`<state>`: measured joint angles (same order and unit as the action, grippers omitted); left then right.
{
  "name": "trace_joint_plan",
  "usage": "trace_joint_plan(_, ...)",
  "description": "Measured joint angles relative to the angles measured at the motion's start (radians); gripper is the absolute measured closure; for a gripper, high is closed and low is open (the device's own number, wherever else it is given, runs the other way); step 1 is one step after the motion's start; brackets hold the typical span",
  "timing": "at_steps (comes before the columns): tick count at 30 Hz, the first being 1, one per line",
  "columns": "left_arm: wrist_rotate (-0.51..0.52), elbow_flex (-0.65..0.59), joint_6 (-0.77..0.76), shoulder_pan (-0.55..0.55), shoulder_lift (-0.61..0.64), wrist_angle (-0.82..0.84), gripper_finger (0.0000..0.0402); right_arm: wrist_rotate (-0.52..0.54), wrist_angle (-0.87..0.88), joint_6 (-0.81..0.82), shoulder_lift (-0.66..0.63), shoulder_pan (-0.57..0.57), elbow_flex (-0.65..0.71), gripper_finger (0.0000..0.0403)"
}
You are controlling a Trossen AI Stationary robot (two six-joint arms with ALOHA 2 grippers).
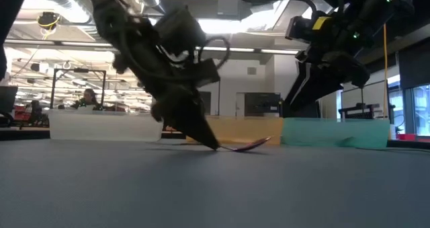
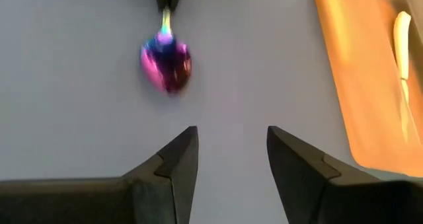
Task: Sort silverware by color (type)
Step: Put the iridescent blue spoon into the transparent bin
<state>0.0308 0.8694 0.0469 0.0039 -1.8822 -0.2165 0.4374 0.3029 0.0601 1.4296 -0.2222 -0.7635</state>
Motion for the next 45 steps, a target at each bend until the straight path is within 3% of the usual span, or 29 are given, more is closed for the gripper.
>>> trace_joint_plan(5, 0.109, -0.017, 0.038, -0.026, 0.161, 0.161, 0.0383, 0.000, -0.002, -0.013, 0.000, 0.000, 0.000, 0.0233)
trace_joint_plan(13, 0.227, -0.204, 0.053, 0.006, 0.527, 0.227, 0.0373, 0.000, -0.017, -0.014, 0.000, 0.000, 0.000, 0.0233)
trace_joint_plan(19, 0.327, -0.364, 0.095, 0.146, 0.809, 0.226, 0.0377, 0.024, -0.025, -0.016, 0.000, 0.000, 0.000, 0.0233)
trace_joint_plan(24, 0.346, -0.448, 0.143, 0.324, 0.953, 0.222, 0.0377, 0.024, -0.056, -0.019, 0.000, 0.001, 0.000, 0.0233)
trace_joint_plan(34, 0.348, -0.530, 0.176, 0.603, 0.946, 0.208, 0.0376, 0.024, -0.082, -0.069, 0.000, 0.002, 0.000, 0.0233)
trace_joint_plan(40, 0.348, -0.530, 0.237, 0.656, 0.928, 0.209, 0.0373, 0.020, -0.092, -0.098, 0.000, 0.002, 0.000, 0.0233)
trace_joint_plan(45, 0.335, -0.530, 0.218, 0.664, 0.927, 0.208, 0.0338, -0.051, -0.133, -0.108, 0.000, 0.002, -0.003, 0.0233)
